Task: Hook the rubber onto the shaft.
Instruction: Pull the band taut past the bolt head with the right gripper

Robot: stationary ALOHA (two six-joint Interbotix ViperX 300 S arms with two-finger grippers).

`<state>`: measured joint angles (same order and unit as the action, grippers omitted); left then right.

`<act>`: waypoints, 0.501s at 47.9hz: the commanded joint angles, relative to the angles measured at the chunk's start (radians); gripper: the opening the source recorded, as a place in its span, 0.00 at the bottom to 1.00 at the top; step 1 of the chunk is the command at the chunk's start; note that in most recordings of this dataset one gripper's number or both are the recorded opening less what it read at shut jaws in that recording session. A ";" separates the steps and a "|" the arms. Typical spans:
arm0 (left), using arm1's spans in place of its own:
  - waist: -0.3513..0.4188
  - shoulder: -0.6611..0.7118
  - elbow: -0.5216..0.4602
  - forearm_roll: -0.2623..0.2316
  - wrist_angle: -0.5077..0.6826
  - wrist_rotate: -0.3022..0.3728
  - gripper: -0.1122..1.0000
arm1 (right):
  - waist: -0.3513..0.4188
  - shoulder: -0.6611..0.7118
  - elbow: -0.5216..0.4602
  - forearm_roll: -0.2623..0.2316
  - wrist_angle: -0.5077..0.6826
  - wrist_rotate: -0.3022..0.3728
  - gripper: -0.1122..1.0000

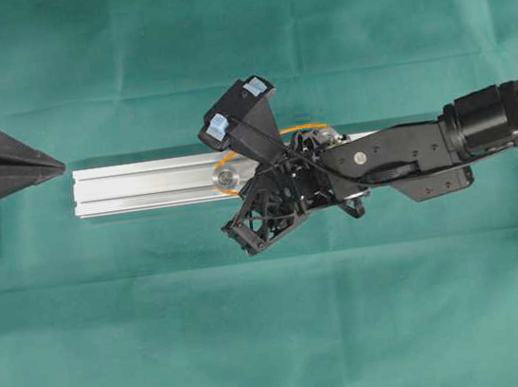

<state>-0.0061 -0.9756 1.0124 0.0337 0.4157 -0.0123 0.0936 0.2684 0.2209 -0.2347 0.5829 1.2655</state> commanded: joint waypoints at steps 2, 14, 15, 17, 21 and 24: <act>-0.002 0.008 -0.032 -0.002 -0.006 -0.002 0.10 | 0.002 -0.046 -0.008 -0.003 -0.002 -0.003 0.16; -0.002 0.008 -0.031 -0.002 -0.006 -0.002 0.10 | 0.002 -0.046 -0.008 -0.003 -0.002 -0.006 0.16; -0.002 0.008 -0.032 -0.002 -0.006 -0.002 0.10 | 0.002 -0.046 -0.008 -0.005 -0.002 -0.006 0.16; -0.002 0.006 -0.031 -0.002 -0.006 -0.002 0.10 | 0.002 -0.046 -0.008 -0.003 -0.002 -0.006 0.16; -0.002 0.008 -0.032 -0.002 -0.006 -0.002 0.10 | 0.002 -0.046 -0.008 -0.003 -0.002 -0.006 0.16; -0.002 0.006 -0.032 -0.002 -0.006 -0.002 0.10 | 0.002 -0.046 -0.008 -0.003 -0.002 -0.006 0.20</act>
<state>-0.0061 -0.9756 1.0124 0.0337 0.4157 -0.0138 0.0936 0.2684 0.2224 -0.2347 0.5829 1.2609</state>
